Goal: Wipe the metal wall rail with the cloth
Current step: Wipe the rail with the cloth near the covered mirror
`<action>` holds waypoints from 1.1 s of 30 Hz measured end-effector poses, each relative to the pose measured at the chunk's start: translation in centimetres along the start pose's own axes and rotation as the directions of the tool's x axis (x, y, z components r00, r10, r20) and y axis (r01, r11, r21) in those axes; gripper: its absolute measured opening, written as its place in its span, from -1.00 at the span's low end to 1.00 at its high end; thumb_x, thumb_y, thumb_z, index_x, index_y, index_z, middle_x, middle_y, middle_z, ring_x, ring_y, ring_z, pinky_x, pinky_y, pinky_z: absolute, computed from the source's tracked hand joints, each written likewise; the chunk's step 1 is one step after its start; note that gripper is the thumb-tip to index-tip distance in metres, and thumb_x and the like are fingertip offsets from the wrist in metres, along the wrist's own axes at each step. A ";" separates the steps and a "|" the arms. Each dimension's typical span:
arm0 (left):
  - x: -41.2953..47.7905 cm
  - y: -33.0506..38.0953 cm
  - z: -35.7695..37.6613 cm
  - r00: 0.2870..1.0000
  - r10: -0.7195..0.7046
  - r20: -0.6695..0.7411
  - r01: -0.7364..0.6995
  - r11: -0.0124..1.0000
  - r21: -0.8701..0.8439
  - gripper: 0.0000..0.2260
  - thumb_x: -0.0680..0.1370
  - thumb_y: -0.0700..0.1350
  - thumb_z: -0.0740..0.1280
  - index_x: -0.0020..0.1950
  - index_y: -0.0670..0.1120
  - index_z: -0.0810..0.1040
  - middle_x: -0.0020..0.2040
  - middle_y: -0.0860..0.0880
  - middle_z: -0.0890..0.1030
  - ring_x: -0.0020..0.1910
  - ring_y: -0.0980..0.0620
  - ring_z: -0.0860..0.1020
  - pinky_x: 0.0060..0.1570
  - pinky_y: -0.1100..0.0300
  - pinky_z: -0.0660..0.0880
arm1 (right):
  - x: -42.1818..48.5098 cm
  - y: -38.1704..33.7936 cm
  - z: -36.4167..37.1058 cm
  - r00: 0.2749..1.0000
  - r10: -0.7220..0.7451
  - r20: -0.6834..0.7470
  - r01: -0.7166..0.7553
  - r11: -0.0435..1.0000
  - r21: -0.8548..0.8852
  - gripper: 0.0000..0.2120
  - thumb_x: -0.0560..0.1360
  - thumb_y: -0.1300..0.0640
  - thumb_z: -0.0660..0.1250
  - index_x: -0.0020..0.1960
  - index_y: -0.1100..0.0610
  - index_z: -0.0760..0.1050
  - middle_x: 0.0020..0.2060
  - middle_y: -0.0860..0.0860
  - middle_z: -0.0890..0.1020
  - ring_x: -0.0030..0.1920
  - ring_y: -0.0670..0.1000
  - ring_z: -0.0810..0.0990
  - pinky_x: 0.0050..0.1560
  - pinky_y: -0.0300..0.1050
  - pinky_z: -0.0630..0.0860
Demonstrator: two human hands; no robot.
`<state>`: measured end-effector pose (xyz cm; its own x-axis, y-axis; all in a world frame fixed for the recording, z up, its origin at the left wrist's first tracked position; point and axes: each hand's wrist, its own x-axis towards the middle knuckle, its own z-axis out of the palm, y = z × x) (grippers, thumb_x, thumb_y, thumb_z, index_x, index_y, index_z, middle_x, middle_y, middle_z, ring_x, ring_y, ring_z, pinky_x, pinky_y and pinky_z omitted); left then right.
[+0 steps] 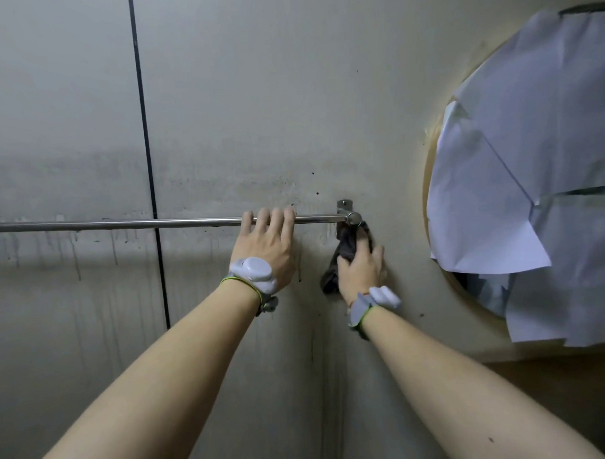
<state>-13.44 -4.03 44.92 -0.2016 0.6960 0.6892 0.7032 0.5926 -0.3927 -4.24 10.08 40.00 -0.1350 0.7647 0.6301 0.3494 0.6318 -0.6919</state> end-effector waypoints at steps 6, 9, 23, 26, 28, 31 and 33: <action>0.0 0.3 -0.4 0.999 -0.020 0.036 0.020 1.000 0.005 -0.32 0.44 0.10 0.19 0.46 -0.24 0.17 0.17 -0.14 0.40 0.13 -0.18 0.37 0.22 -0.09 0.29 | 7.6 0.1 -4.9 0.988 -0.116 -0.099 0.118 0.993 0.005 -0.40 0.47 0.30 0.20 0.44 -0.12 0.29 0.23 0.18 0.39 0.11 0.25 0.49 0.14 -0.02 0.39; 0.0 0.1 -0.2 0.999 -0.007 0.045 0.005 0.999 0.046 -0.29 0.42 0.08 0.22 0.47 -0.24 0.15 0.17 -0.14 0.39 0.11 -0.18 0.37 0.21 -0.08 0.29 | 9.0 -0.9 -5.3 0.958 -0.288 0.011 0.282 0.930 -0.237 -0.34 0.42 0.28 0.16 0.42 -0.21 0.24 0.16 0.15 0.37 0.03 0.28 0.48 -0.05 0.04 0.47; 0.1 0.5 -0.5 0.998 -0.028 0.059 0.025 0.998 0.063 -0.29 0.43 0.12 0.20 0.47 -0.22 0.11 0.19 -0.14 0.35 0.13 -0.17 0.34 0.26 -0.08 0.27 | 13.8 -2.9 -7.7 0.834 -0.448 0.322 0.535 0.800 -0.273 -0.35 0.41 0.25 0.14 0.40 -0.27 0.25 0.12 0.13 0.39 0.05 0.28 0.49 -0.09 -0.10 0.40; 0.1 0.5 -0.3 0.998 -0.032 0.058 0.027 0.996 0.081 -0.27 0.45 0.14 0.20 0.49 -0.21 0.08 0.21 -0.14 0.33 0.16 -0.17 0.33 0.29 -0.10 0.24 | 11.3 -0.5 -7.0 0.766 -0.476 0.432 0.617 0.733 -0.285 -0.37 0.43 0.25 0.18 0.41 -0.24 0.27 0.11 0.11 0.39 0.05 0.27 0.49 -0.13 -0.12 0.36; 0.0 0.5 -0.7 0.997 -0.031 0.069 0.025 0.997 0.076 -0.27 0.46 0.15 0.20 0.49 -0.21 0.07 0.21 -0.14 0.33 0.16 -0.17 0.33 0.29 -0.10 0.25 | 10.1 1.4 -7.2 0.762 -0.444 0.472 0.609 0.738 -0.291 -0.38 0.44 0.24 0.18 0.42 -0.22 0.27 0.13 0.11 0.40 0.05 0.27 0.50 -0.15 -0.13 0.36; 0.1 0.6 -1.0 0.997 -0.038 0.074 0.032 0.997 0.076 -0.30 0.46 0.14 0.19 0.47 -0.22 0.10 0.19 -0.14 0.34 0.13 -0.17 0.34 0.26 -0.08 0.27 | 12.0 0.8 -8.8 0.770 -0.402 0.496 0.593 0.738 -0.323 -0.41 0.42 0.25 0.15 0.36 -0.22 0.35 0.14 0.10 0.45 0.13 0.25 0.50 -0.12 -0.14 0.36; 0.1 0.7 -1.1 0.996 -0.042 0.085 0.036 0.997 0.066 -0.29 0.45 0.15 0.19 0.46 -0.22 0.12 0.18 -0.14 0.35 0.12 -0.16 0.34 0.24 -0.07 0.27 | 13.7 -1.2 -9.2 0.773 -0.437 0.460 0.588 0.766 -0.260 -0.39 0.40 0.28 0.15 0.37 -0.17 0.38 0.21 0.13 0.50 0.22 0.23 0.50 0.07 -0.09 0.47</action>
<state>-12.23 -3.97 45.42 -0.2880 0.7027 0.6506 0.6487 0.6429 -0.4073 1.97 18.59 52.70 -0.6835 0.3735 0.6272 0.4294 0.9005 -0.0684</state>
